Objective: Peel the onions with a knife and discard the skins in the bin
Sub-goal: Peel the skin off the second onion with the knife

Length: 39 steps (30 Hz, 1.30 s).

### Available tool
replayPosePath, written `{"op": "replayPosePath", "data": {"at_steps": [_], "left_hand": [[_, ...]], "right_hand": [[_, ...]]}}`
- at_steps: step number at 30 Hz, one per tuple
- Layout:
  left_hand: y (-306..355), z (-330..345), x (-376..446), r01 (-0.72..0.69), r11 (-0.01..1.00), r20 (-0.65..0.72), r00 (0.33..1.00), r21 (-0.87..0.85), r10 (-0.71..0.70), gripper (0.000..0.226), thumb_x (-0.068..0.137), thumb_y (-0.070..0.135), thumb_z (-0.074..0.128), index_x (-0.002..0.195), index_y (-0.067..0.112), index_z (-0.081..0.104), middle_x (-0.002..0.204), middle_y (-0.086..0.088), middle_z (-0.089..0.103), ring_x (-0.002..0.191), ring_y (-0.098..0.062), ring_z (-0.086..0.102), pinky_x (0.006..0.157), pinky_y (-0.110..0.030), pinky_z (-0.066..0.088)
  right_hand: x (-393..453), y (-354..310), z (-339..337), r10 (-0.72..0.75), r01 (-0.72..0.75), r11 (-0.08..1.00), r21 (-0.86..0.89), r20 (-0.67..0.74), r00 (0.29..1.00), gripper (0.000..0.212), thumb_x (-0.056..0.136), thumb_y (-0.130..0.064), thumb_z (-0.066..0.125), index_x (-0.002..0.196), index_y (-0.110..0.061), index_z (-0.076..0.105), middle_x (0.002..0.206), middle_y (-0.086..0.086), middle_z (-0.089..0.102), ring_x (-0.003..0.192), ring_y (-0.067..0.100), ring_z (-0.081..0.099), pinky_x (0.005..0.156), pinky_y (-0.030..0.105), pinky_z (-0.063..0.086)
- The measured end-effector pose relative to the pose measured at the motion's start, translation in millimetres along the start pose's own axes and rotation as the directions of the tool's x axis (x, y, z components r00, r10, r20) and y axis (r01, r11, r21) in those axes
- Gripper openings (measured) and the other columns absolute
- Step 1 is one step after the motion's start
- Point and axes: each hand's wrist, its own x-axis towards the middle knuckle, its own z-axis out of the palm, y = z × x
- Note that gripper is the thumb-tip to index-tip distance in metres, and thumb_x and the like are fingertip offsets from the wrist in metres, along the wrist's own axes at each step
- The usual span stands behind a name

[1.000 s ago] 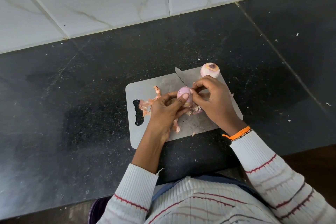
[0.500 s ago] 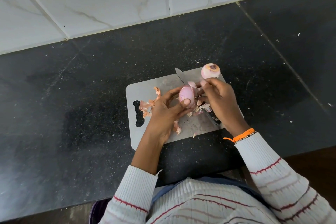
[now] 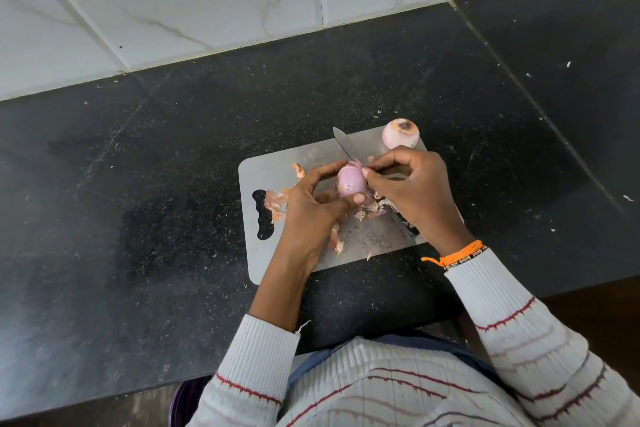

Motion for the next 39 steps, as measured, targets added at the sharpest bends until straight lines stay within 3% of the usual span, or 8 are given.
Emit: {"op": "replayPosePath", "data": {"at_steps": [8, 12, 15, 20, 27, 31, 34, 39], "left_hand": [[-6.2, -1.9, 0.8, -0.009, 0.999, -0.025, 1.000, 0.045, 0.010, 0.052, 0.067, -0.007, 0.075, 0.115, 0.006, 0.060, 0.115, -0.009, 0.064, 0.102, -0.032, 0.064, 0.086, -0.041, 0.055], [-7.9, -0.1, 1.7, 0.013, 1.000, -0.037, 0.999, 0.019, -0.012, 0.054, 0.068, -0.007, 0.074, 0.118, 0.007, 0.058, 0.116, -0.010, 0.063, 0.096, -0.025, 0.066, 0.081, -0.033, 0.057], [-7.2, 1.3, 2.1, 0.019, 0.999, -0.059, 0.998, 0.039, -0.017, 0.057, 0.069, -0.008, 0.073, 0.121, 0.006, 0.056, 0.105, -0.003, 0.067, 0.087, -0.018, 0.067, 0.076, -0.028, 0.057], [-6.2, -1.2, 1.4, -0.024, 0.990, -0.081, 0.996, 0.138, 0.036, 0.057, 0.067, -0.004, 0.077, 0.119, 0.007, 0.058, 0.110, -0.005, 0.066, 0.095, -0.018, 0.066, 0.076, -0.027, 0.057], [-7.1, -0.9, 1.4, -0.048, 0.974, -0.093, 0.993, 0.219, 0.070, 0.060, 0.062, -0.002, 0.080, 0.117, 0.007, 0.058, 0.096, 0.013, 0.065, 0.081, 0.005, 0.064, 0.077, -0.025, 0.057], [-9.0, -1.0, 2.6, -0.025, 0.983, -0.099, 0.994, 0.184, 0.044, 0.060, 0.063, 0.001, 0.081, 0.117, 0.009, 0.058, 0.110, 0.002, 0.065, 0.101, -0.013, 0.063, 0.087, -0.035, 0.054], [-8.6, -0.6, 1.5, -0.003, 0.995, -0.058, 0.998, 0.097, 0.008, 0.056, 0.068, -0.002, 0.076, 0.119, 0.006, 0.057, 0.116, -0.008, 0.064, 0.106, -0.025, 0.063, 0.087, -0.039, 0.055], [-6.3, -0.8, 0.9, 0.025, 0.999, -0.027, 0.999, -0.022, -0.026, 0.048, 0.075, -0.007, 0.068, 0.120, 0.005, 0.056, 0.114, -0.005, 0.066, 0.106, -0.021, 0.064, 0.088, -0.037, 0.054]], "right_hand": [[-1.2, 4.8, 4.5, 0.050, -0.050, 0.999, 0.013, -0.005, 0.999, 0.007, 0.076, -0.008, 0.071, 0.079, -0.014, 0.068, 0.070, -0.010, 0.065, 0.067, 0.000, 0.065, 0.062, 0.013, 0.052], [-2.0, 8.7, 3.7, 0.201, -0.202, 0.959, 0.197, 0.027, 0.979, 0.007, 0.083, -0.010, 0.065, 0.087, -0.007, 0.070, 0.081, 0.007, 0.071, 0.078, 0.016, 0.070, 0.073, 0.033, 0.059], [-2.3, 8.7, 4.0, 0.238, -0.244, 0.937, 0.250, 0.052, 0.970, 0.014, 0.088, -0.017, 0.061, 0.084, -0.008, 0.071, 0.083, 0.010, 0.072, 0.082, 0.022, 0.070, 0.079, 0.045, 0.057], [-2.9, 2.4, 6.0, 0.192, -0.195, 0.977, 0.085, 0.037, 0.981, 0.007, 0.079, -0.019, 0.072, 0.081, -0.013, 0.069, 0.078, 0.002, 0.071, 0.075, 0.010, 0.068, 0.065, 0.021, 0.056], [-4.1, 2.7, 6.3, 0.109, -0.110, 0.994, -0.017, -0.034, 0.993, 0.009, 0.077, -0.012, 0.072, 0.084, -0.006, 0.073, 0.074, 0.001, 0.068, 0.069, 0.009, 0.065, 0.064, 0.018, 0.054], [-3.9, 2.5, 7.5, 0.026, -0.028, 0.996, -0.087, -0.031, 0.999, 0.010, 0.077, -0.011, 0.071, 0.085, -0.005, 0.071, 0.074, -0.001, 0.065, 0.068, 0.004, 0.062, 0.063, 0.009, 0.050], [-3.2, 6.9, 6.9, 0.036, -0.039, 0.995, -0.092, -0.030, 0.999, 0.009, 0.077, -0.010, 0.070, 0.084, -0.004, 0.071, 0.076, 0.003, 0.068, 0.068, 0.009, 0.064, 0.062, 0.013, 0.051], [-1.4, 14.7, 2.9, 0.091, -0.091, 0.991, -0.095, -0.006, 0.996, 0.011, 0.081, -0.012, 0.068, 0.088, -0.005, 0.070, 0.081, 0.008, 0.070, 0.074, 0.012, 0.066, 0.068, 0.022, 0.054]]}}
